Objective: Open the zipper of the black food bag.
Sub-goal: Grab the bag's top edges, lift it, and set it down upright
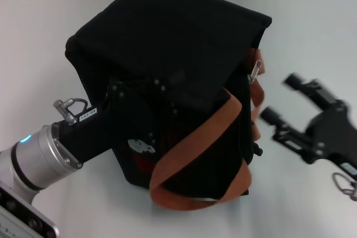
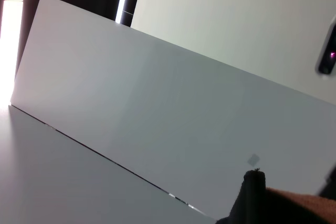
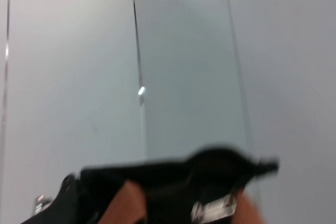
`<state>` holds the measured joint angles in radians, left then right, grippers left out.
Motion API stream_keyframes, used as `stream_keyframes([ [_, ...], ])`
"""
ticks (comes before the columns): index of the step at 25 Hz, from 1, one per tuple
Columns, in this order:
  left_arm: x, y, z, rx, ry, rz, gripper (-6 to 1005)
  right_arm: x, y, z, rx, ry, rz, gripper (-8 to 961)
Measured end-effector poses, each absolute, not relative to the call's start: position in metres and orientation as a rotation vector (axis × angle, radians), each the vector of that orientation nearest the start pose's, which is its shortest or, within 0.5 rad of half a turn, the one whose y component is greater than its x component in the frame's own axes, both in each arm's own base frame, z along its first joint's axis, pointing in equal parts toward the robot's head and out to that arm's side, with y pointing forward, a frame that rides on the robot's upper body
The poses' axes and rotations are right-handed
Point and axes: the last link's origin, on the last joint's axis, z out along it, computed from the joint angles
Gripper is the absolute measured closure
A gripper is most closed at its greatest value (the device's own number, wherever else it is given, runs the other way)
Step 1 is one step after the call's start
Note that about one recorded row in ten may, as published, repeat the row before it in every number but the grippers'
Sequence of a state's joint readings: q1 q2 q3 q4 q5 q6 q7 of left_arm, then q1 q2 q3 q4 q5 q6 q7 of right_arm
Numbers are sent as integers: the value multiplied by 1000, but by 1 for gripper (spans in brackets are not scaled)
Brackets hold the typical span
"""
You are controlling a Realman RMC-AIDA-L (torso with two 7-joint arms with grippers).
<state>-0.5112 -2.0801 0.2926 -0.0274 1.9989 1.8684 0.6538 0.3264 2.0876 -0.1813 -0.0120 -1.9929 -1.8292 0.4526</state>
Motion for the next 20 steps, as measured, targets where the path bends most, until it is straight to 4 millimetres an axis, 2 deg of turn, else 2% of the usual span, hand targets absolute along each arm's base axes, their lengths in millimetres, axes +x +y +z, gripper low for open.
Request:
stream_keyframes([
  [4, -232, 246, -53, -1817, 1028, -815, 898, 276, 202, -31, -1994, 42, 1236, 143],
  [6, -232, 246, -55, -1824, 1021, -811, 900, 271, 199, -33, -1909, -105, 1157, 144],
  [10, -231, 245, -56, -1824, 1011, -816, 901, 260, 197, -50, -1777, -414, 876, 144],
  [13, -231, 246, -56, -1821, 1007, -813, 901, 255, 193, -63, -1724, -563, 710, 143],
  [20, -230, 247, -56, -1818, 1011, -815, 902, 255, 187, -71, -1735, -575, 653, 150],
])
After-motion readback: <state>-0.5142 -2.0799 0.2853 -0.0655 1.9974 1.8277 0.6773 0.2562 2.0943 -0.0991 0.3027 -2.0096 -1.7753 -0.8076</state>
